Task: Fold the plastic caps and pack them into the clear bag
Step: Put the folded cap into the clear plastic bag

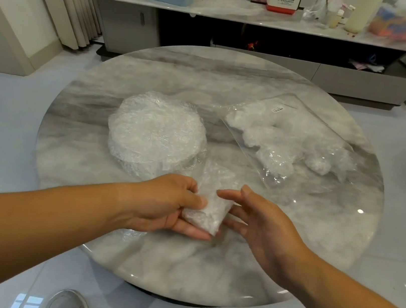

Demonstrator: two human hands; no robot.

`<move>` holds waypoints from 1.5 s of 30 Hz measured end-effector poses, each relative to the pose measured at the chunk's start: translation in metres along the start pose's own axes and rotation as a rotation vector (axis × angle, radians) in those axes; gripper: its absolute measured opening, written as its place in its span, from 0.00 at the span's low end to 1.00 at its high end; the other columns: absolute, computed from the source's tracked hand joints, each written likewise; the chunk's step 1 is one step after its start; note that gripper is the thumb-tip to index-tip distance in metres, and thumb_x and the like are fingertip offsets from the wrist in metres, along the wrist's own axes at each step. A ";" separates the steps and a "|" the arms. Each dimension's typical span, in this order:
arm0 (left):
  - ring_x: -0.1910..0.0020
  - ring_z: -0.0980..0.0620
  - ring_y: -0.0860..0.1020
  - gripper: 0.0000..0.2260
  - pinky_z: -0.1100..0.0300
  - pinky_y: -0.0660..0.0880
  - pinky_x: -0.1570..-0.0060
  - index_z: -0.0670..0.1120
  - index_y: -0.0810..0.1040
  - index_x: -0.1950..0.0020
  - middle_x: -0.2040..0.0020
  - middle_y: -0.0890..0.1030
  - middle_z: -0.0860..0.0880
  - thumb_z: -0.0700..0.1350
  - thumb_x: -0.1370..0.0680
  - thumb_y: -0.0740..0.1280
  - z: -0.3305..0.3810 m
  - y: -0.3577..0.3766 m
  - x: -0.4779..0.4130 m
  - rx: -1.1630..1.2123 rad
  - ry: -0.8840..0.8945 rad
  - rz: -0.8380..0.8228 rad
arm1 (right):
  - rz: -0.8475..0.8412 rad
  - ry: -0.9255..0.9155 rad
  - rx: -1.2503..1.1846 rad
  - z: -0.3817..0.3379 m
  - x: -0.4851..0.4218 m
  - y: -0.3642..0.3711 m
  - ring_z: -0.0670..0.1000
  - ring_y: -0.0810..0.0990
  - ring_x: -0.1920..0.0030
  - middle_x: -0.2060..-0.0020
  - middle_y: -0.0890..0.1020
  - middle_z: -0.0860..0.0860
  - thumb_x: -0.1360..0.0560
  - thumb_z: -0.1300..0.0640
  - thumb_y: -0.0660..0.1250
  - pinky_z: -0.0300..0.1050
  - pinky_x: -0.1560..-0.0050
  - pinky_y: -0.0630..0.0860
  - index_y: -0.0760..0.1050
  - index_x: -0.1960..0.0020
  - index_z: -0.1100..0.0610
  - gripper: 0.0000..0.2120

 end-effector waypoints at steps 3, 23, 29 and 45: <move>0.45 0.33 0.82 0.16 0.44 0.82 0.49 0.40 0.71 0.31 0.40 0.81 0.35 0.32 0.18 0.61 -0.007 0.007 0.004 0.011 -0.055 -0.068 | 0.002 -0.074 0.041 -0.008 0.000 -0.003 0.54 0.83 0.41 0.44 0.86 0.54 0.25 0.43 0.64 0.57 0.37 0.76 0.87 0.49 0.56 0.20; 0.38 0.41 0.80 0.21 0.52 0.80 0.43 0.34 0.74 0.31 0.36 0.79 0.35 0.42 0.21 0.70 -0.018 -0.006 0.001 0.058 -0.231 -0.117 | -0.426 -0.730 1.261 -0.007 0.045 0.039 0.46 0.69 0.28 0.26 0.69 0.48 0.18 0.36 0.55 0.41 0.29 0.65 0.48 0.18 0.52 0.36; 0.45 0.41 0.84 0.17 0.54 0.84 0.54 0.37 0.75 0.35 0.38 0.80 0.35 0.28 0.23 0.66 0.000 -0.023 -0.007 0.076 0.007 0.104 | -0.067 -0.260 0.673 -0.010 0.023 0.006 0.36 0.73 0.34 0.36 0.75 0.33 0.26 0.32 0.59 0.32 0.38 0.68 0.73 0.35 0.35 0.22; 0.49 0.37 0.85 0.16 0.48 0.83 0.50 0.47 0.72 0.31 0.38 0.79 0.38 0.41 0.19 0.67 0.059 0.059 -0.028 -0.034 0.199 0.044 | 0.293 -0.122 0.281 -0.060 0.011 -0.067 0.51 0.86 0.50 0.55 0.88 0.51 0.16 0.46 0.56 0.50 0.47 0.81 0.85 0.52 0.56 0.23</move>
Point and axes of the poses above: each hand's wrist, its own x-axis away from the middle knuckle, its own y-axis out of the palm, z = x × y, the point moved 9 cm from there along -x, towards the middle knuckle
